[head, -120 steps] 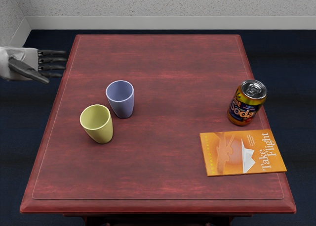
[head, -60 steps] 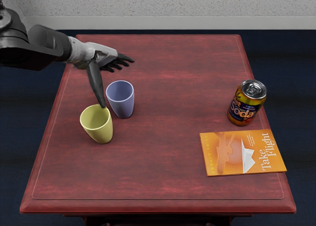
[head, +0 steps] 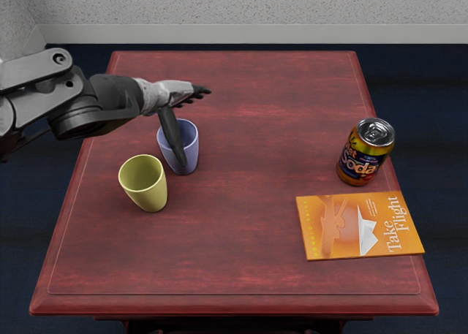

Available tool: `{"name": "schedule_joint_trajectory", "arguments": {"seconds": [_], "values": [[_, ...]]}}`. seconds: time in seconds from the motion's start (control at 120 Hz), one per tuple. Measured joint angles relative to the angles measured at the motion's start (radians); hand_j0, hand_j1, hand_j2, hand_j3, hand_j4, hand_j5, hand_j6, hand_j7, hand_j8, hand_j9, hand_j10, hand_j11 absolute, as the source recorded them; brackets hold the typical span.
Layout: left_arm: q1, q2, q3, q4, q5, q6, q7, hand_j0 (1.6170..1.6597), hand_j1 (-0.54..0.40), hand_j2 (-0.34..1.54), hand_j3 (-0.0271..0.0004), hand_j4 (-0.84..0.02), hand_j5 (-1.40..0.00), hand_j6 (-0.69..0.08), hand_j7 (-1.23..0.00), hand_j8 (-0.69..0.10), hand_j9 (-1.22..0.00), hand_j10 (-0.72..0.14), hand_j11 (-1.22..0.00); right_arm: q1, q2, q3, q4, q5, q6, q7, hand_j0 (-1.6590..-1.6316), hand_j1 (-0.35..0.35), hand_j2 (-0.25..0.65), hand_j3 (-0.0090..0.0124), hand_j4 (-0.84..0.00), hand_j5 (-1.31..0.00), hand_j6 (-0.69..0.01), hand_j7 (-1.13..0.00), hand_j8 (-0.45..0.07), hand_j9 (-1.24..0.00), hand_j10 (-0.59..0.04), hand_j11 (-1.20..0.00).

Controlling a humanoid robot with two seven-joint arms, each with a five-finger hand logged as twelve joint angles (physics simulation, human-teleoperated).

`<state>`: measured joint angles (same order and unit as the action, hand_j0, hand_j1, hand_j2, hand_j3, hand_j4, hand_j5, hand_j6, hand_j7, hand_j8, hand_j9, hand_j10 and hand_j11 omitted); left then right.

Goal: Pick up cup and place in cup with left hand

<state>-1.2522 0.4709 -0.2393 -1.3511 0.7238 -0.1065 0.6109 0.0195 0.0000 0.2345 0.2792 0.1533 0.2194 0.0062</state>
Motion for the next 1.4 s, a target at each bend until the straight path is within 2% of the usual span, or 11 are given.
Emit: {"name": "schedule_joint_trajectory", "arguments": {"seconds": [0.258,0.442,0.608,0.717,0.767,0.792,0.833,0.925,0.975,1.075,1.4], "values": [[0.001,0.002,0.075,-0.002,0.013,0.065,0.000,1.6581,0.281,0.01,0.0000,-0.059,-0.07,-0.060,-0.07,-0.060,-0.07,-0.059,-0.07,0.000,0.000,0.000,0.000,0.000,0.000,0.000,-1.6581,-0.349,0.000,0.0000,0.000,0.00,0.001,0.00,0.000,0.00,0.000,0.00],[-0.001,0.000,0.084,0.002,0.038,0.083,0.000,1.6581,0.222,0.02,0.0000,-0.109,-0.14,-0.110,-0.14,-0.110,-0.14,-0.109,-0.14,0.000,0.000,0.000,0.000,0.000,0.000,0.000,-1.6581,-0.349,0.000,0.0000,0.000,0.00,0.001,0.00,0.000,0.00,0.000,0.00],[0.000,-0.002,0.086,0.006,0.061,0.149,0.000,1.6580,0.199,0.03,0.0000,-0.130,-0.17,-0.131,-0.17,-0.131,-0.17,-0.130,-0.17,0.000,0.000,0.000,0.000,0.000,0.000,0.000,-1.6581,-0.349,0.000,0.0000,0.000,0.00,0.000,0.00,0.000,0.00,0.000,0.00],[0.022,-0.003,0.086,0.007,0.072,0.171,-0.001,1.6567,0.239,-0.10,0.0000,-0.132,-0.18,-0.132,-0.19,-0.130,-0.19,-0.127,-0.19,0.000,0.000,0.000,0.000,0.000,0.000,0.000,-1.6581,-0.349,0.000,0.0000,0.000,0.00,0.000,0.00,0.000,0.00,0.000,0.00],[0.028,-0.009,0.086,0.007,0.076,0.176,-0.001,1.6583,0.204,-0.01,0.0000,-0.136,-0.19,-0.136,-0.19,-0.135,-0.19,-0.132,-0.19,0.000,0.000,0.000,0.000,0.000,0.000,0.000,-1.6581,-0.349,0.000,0.0000,0.000,0.00,0.000,0.00,0.000,0.00,0.000,0.00],[0.027,-0.010,0.087,0.007,0.079,0.176,0.000,1.6574,0.234,0.02,0.0000,-0.135,-0.19,-0.136,-0.19,-0.136,-0.19,-0.134,-0.19,0.000,0.000,0.000,0.000,0.000,0.000,0.000,-1.6581,-0.349,0.000,0.0000,0.000,0.00,0.000,0.00,0.000,0.00,0.000,0.00],[0.027,-0.015,0.087,0.009,0.083,0.179,0.000,1.6581,0.237,0.23,0.0000,-0.141,-0.19,-0.142,-0.19,-0.142,-0.19,-0.141,-0.19,0.000,0.000,0.000,0.000,0.000,0.000,0.000,-1.6581,-0.349,0.000,0.0000,0.000,0.00,0.000,0.00,0.000,0.00,0.000,0.00],[0.035,-0.024,0.085,0.018,0.092,0.183,-0.001,1.6582,0.189,0.21,0.0000,-0.157,-0.22,-0.157,-0.22,-0.155,-0.22,-0.152,-0.22,0.000,0.000,0.000,0.000,0.000,0.000,0.000,-1.6581,-0.349,0.000,0.0000,0.000,0.00,0.000,0.00,0.000,0.00,0.000,0.00],[0.038,-0.029,0.085,0.024,0.093,0.184,-0.001,1.6569,0.247,0.09,0.0000,-0.157,-0.23,-0.156,-0.23,-0.154,-0.24,-0.150,-0.24,0.000,0.000,0.000,0.000,0.000,0.000,0.000,-1.6581,-0.349,0.000,0.0000,0.000,0.00,0.000,0.00,0.000,0.00,0.000,0.00],[0.039,-0.031,0.086,0.030,0.094,0.185,-0.001,1.6582,0.140,0.11,0.0000,-0.170,-0.23,-0.170,-0.24,-0.168,-0.24,-0.164,-0.24,0.000,0.000,0.000,0.000,0.000,0.000,0.000,-1.6581,-0.349,0.000,0.0000,0.000,0.00,0.000,0.00,0.000,0.00,0.000,0.00],[0.037,-0.031,0.087,0.033,0.095,0.185,0.000,1.6579,0.124,0.05,0.0000,-0.199,-0.26,-0.199,-0.26,-0.199,-0.26,-0.197,-0.26,0.000,0.000,0.000,0.000,0.000,0.000,0.000,-1.6581,-0.349,0.000,0.0000,0.000,0.00,0.000,0.00,0.000,0.00,0.000,0.00]]}}
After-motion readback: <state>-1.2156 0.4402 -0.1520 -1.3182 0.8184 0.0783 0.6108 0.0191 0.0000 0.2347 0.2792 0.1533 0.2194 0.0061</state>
